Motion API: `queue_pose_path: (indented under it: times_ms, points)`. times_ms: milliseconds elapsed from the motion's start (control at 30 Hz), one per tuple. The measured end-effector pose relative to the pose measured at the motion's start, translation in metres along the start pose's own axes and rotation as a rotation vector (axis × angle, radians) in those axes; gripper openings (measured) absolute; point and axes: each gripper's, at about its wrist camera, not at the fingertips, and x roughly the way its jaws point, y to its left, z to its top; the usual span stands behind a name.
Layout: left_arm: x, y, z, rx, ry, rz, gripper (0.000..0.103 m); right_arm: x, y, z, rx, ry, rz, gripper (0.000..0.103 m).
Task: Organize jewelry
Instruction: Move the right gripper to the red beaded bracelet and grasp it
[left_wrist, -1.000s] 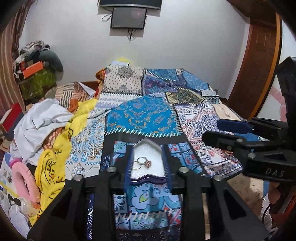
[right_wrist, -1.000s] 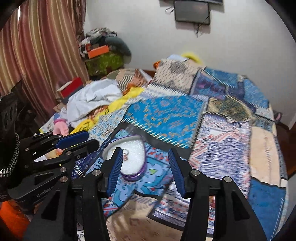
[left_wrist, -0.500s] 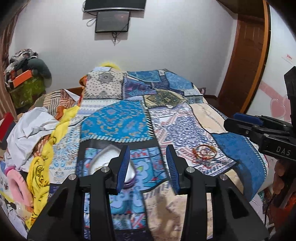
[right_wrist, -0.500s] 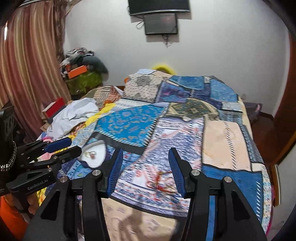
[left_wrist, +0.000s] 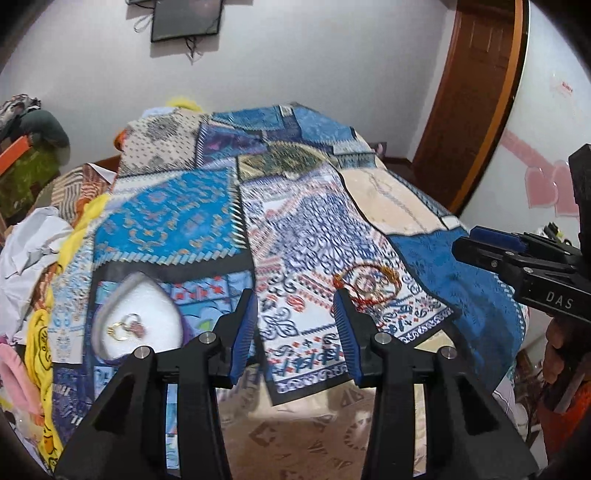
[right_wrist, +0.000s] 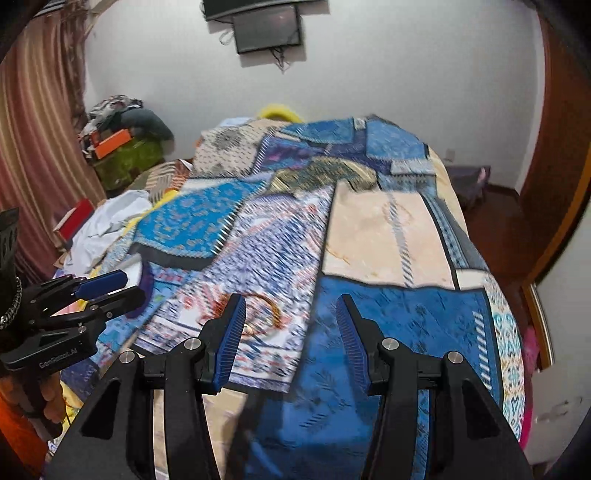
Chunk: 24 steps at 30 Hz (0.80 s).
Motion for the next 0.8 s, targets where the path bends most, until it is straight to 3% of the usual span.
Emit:
queue_pose_path:
  times_ms: [367,800]
  points:
    - [0.048,-0.012,-0.010,-0.002,0.120,-0.067,0.042,0.029,-0.017,-0.013,0.018,0.084,0.026,0.047]
    - [0.065,-0.024,-0.009,0.046,0.097,-0.100,0.032,0.054,-0.009,-0.013,-0.017,0.107,0.057,0.047]
